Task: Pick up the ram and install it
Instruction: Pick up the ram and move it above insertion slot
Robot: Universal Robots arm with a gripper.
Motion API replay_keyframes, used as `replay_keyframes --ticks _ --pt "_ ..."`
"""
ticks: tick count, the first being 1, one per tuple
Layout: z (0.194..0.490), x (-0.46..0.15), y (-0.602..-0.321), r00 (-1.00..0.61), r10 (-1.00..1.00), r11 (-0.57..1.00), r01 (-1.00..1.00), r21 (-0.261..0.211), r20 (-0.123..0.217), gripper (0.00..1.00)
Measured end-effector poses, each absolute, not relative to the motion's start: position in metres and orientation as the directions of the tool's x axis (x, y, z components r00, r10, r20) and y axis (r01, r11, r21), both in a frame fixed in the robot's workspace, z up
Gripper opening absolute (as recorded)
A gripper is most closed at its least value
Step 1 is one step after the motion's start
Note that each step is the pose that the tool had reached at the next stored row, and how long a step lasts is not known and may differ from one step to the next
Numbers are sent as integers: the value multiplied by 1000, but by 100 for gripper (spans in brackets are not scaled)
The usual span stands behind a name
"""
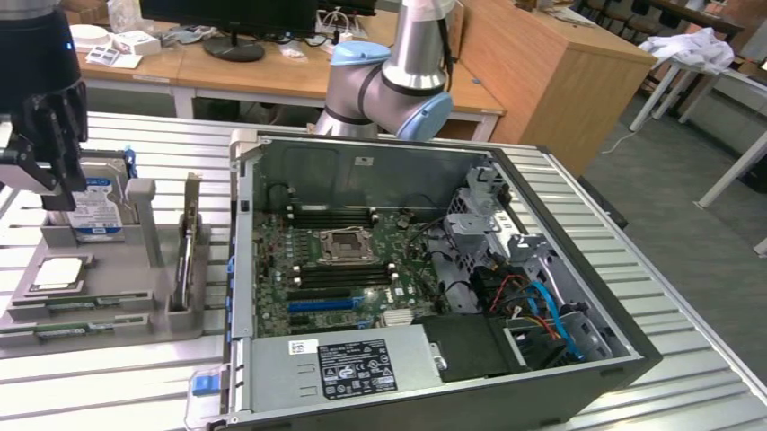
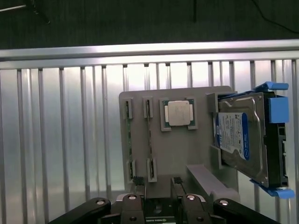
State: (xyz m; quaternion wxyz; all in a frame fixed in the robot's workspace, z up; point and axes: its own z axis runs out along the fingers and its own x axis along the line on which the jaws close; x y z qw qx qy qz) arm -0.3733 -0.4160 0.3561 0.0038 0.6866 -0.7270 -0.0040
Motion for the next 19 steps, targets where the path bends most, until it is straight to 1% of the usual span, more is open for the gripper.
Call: replay_keyframes --ticks 19 --pt "342 -373 -416 -46 -999 46 -999 15 3 36"
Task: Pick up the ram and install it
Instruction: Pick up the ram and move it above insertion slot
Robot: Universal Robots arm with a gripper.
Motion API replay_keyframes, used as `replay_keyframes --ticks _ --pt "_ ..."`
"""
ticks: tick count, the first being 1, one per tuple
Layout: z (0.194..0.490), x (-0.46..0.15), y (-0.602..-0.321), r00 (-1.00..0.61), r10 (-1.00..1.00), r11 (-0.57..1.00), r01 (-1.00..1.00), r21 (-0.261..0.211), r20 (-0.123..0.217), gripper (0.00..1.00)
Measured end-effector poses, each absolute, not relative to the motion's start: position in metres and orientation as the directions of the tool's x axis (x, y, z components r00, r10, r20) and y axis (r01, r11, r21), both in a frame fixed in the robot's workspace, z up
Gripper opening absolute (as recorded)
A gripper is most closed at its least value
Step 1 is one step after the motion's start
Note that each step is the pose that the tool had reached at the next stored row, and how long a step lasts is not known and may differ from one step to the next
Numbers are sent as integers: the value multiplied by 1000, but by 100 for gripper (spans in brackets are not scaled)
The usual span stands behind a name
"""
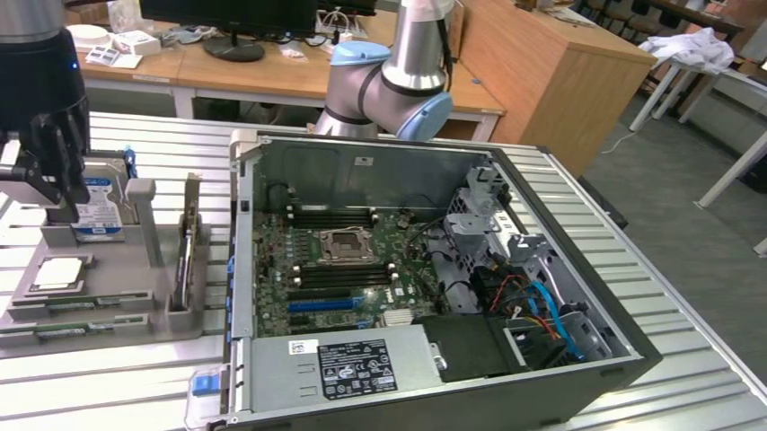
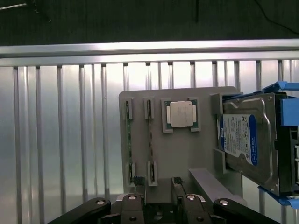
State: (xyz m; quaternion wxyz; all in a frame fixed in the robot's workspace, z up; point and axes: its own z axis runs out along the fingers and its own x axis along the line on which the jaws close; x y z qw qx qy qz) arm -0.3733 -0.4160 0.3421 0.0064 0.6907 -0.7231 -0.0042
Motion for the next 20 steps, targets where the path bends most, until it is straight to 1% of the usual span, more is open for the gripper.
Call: replay_keyframes --ticks 13,16,20 --pt "334 -373 -416 -41 -999 41 -999 19 6 36" --pt "325 -373 -416 -34 -999 34 -999 21 7 36" --pt "322 -373 -416 -32 -999 32 -999 22 7 36"
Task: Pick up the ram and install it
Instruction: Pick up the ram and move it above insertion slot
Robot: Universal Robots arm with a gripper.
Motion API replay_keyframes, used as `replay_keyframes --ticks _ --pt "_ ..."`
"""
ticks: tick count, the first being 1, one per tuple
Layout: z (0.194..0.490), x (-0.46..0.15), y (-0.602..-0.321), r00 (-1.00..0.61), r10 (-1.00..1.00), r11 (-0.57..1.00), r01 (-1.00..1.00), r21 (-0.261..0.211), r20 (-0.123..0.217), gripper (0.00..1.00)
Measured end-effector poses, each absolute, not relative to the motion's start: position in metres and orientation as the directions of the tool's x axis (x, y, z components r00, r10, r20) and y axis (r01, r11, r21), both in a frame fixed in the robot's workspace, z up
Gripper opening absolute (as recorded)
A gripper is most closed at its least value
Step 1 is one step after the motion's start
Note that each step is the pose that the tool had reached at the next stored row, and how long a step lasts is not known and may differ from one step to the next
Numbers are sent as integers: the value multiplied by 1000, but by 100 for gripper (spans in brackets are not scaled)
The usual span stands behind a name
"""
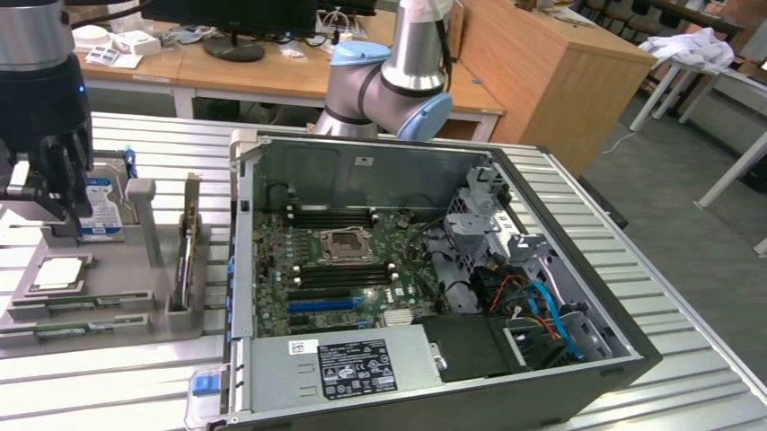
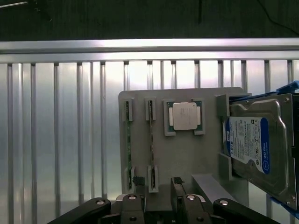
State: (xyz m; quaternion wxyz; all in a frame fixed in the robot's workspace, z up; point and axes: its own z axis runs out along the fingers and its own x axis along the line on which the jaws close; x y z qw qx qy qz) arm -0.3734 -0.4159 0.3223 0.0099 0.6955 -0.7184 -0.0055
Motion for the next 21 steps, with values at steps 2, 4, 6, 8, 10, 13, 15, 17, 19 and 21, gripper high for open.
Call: replay_keyframes --ticks 2,4,6,8,10,13,15,17,19,21 --pt "321 -373 -416 -31 -999 31 -999 22 7 36" --pt "320 -373 -416 -30 -1000 31 -999 22 7 36" --pt "319 -373 -416 -30 -1000 30 -999 22 7 36" --pt "318 -373 -416 -29 -1000 29 -999 22 7 36" --pt "317 -373 -416 -28 -1000 28 -999 22 7 36" --pt "315 -373 -416 -26 -1000 26 -999 23 7 36" --pt "315 -373 -416 -25 -1000 26 -999 23 7 36" --pt "314 -373 -416 -24 -1000 25 -999 23 7 36" --pt "313 -373 -416 -24 -1000 24 -999 23 7 36" --pt "312 -373 -416 -23 -1000 23 -999 23 7 36"
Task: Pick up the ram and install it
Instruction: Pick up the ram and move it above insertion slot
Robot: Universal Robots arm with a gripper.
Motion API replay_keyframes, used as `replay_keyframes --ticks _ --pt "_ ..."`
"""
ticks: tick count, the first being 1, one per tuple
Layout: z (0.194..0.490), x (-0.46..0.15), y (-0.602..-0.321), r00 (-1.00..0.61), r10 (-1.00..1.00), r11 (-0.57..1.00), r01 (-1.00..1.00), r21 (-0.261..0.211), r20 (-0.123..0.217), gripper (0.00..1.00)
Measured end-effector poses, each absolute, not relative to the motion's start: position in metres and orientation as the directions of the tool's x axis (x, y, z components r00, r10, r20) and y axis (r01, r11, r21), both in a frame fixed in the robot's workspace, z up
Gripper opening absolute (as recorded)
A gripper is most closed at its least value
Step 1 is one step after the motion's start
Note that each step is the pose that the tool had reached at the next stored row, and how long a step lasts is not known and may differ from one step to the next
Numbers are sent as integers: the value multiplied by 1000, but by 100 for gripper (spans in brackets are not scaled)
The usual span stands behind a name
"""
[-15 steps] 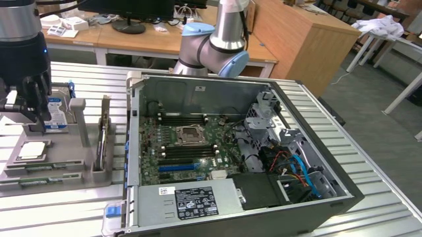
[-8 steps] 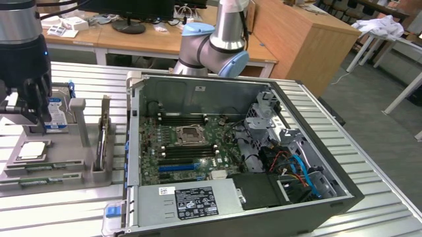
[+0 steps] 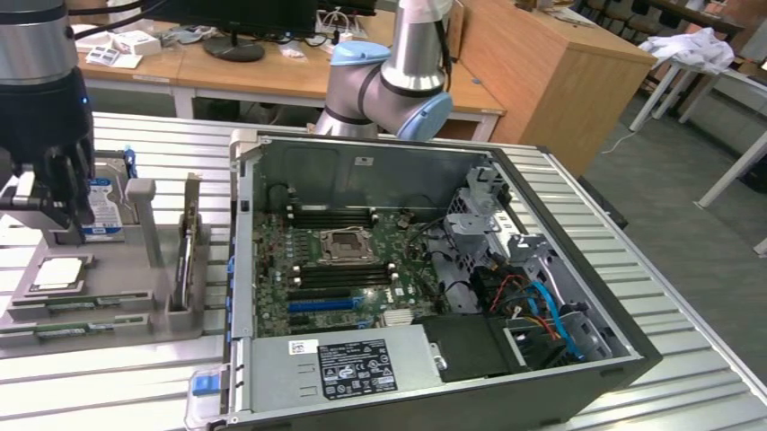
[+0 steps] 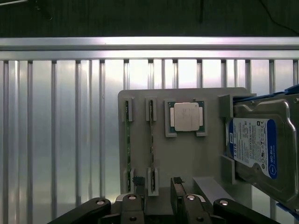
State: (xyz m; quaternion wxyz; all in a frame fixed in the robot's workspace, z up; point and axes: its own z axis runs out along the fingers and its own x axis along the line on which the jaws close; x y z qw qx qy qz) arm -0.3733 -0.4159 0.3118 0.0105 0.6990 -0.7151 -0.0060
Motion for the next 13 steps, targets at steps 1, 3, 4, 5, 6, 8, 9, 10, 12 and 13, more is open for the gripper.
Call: replay_keyframes --ticks 1,3,4,5,6,8,9,10,12,13 --pt "311 -373 -416 -22 -1000 22 -999 23 7 36" --pt "311 -373 -416 -21 -1000 21 -999 24 7 36" --pt "310 -373 -416 -21 -1000 21 -1000 24 7 36" --pt "310 -373 -416 -20 -1000 20 -1000 24 7 36" --pt "309 -373 -416 -20 -1000 20 -1000 24 7 36" --pt "309 -373 -416 -19 -1000 19 -1000 24 7 36" --pt "308 -373 -416 -18 -1000 19 -1000 24 7 36" --pt "308 -373 -416 -18 -1000 18 -1000 24 7 36" --pt "307 -373 -416 -17 -1000 17 -1000 25 7 36" --pt "306 -373 -416 -17 -1000 17 -1000 25 7 36"
